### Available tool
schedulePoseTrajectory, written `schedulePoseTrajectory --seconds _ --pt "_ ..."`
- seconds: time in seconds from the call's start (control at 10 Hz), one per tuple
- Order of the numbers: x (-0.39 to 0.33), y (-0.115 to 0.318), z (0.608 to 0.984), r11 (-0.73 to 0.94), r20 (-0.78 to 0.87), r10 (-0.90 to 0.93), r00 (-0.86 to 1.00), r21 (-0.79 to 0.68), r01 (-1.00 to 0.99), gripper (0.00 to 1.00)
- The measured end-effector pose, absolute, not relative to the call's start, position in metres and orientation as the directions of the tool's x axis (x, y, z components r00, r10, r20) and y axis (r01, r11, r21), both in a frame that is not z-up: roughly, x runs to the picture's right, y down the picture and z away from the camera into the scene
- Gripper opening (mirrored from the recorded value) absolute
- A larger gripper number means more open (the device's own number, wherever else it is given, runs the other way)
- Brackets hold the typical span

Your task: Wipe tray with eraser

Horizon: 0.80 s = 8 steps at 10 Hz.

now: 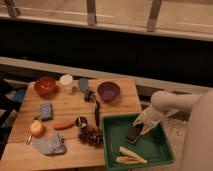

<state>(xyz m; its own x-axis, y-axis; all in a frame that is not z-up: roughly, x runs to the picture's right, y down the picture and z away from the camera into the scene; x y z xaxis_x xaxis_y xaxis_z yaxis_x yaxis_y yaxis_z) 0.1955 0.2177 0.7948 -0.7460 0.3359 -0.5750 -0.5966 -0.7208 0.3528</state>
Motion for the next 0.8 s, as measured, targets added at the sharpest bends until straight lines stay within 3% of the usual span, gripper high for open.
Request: schedulePoseTrajectory --seconds 0.4,0.8 --pt "0.177 0.245 0.768 -0.703 -0.609 0.331 -0.72 0.35 -0.619 0.09" --pt "0.242 0.255 0.763 -0.72 -0.569 0.29 -0.77 0.4 -0.567 0.09"
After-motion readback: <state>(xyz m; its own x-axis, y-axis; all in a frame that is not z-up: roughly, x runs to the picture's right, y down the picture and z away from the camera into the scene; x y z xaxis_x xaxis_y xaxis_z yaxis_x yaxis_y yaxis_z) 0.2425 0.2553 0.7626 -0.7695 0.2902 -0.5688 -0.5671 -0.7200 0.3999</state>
